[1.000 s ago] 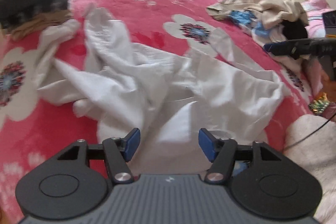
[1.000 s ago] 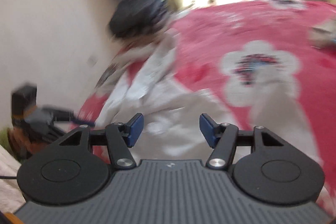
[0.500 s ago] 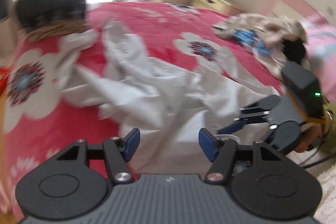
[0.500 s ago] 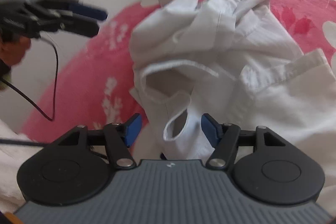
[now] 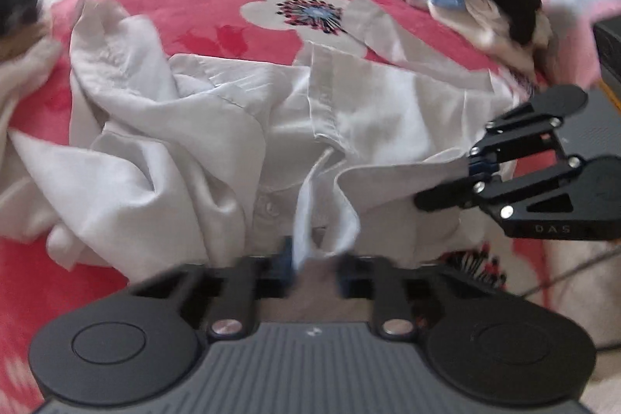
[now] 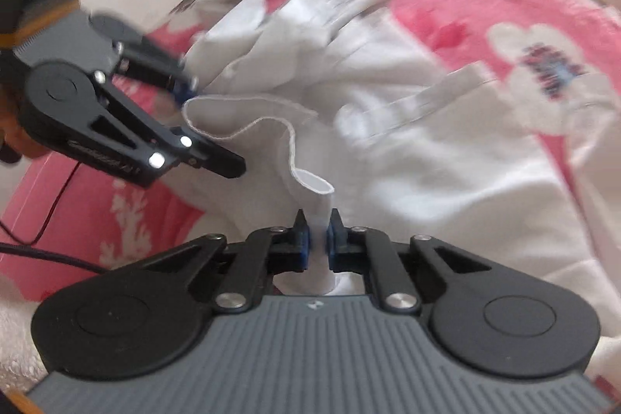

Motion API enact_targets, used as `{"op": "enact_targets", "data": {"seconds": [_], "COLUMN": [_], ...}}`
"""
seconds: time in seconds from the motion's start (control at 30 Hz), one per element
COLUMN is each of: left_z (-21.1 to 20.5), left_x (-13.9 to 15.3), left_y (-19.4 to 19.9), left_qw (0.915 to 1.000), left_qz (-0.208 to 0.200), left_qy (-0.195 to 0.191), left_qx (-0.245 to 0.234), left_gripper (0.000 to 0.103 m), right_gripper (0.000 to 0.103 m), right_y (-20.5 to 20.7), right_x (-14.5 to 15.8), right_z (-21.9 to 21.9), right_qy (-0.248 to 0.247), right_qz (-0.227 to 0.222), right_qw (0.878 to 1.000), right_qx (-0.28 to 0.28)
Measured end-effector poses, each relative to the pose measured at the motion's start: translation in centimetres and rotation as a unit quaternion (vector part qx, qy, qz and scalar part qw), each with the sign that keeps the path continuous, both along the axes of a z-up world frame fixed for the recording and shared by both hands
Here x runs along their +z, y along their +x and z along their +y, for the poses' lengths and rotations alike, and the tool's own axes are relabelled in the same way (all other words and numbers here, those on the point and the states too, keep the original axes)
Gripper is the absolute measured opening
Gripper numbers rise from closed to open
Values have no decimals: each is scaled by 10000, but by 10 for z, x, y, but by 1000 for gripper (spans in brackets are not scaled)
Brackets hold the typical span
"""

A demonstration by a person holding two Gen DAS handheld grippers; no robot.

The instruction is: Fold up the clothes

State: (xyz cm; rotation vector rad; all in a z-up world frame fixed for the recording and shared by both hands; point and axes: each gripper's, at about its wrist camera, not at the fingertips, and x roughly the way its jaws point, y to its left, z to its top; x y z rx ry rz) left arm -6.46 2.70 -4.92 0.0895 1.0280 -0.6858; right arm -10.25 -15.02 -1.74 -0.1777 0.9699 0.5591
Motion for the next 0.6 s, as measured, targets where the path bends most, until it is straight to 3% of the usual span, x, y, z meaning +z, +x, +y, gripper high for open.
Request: {"op": "enact_targets", "data": {"seconds": [0.2,0.3,0.5,0.6], "left_z": [-17,-40,-79,-96], "left_x": [20,45,95,97], "left_y": [-2,-4,-1,2], "left_qw": [9940,9859,9600,9595], "left_qz": [356,226,-277,-500], "left_qy": [-1026,-1579,-2531,-2482], "left_qx": [-127,-513,-1160,-1234], "left_gripper": [5,6,8,12], "right_gripper": [5,4,4,4], "right_y": [10,23,44,51], "right_x": [26,49,116,130], "right_z": [-12,-20,-56,-68], "right_qy": [-402,-504,442,695], "right_qz": [-926,-1475,-2088,-2285], "right_qw": [9946,9872,9755,9697], "right_qx": [-232,-325,-529,-515]}}
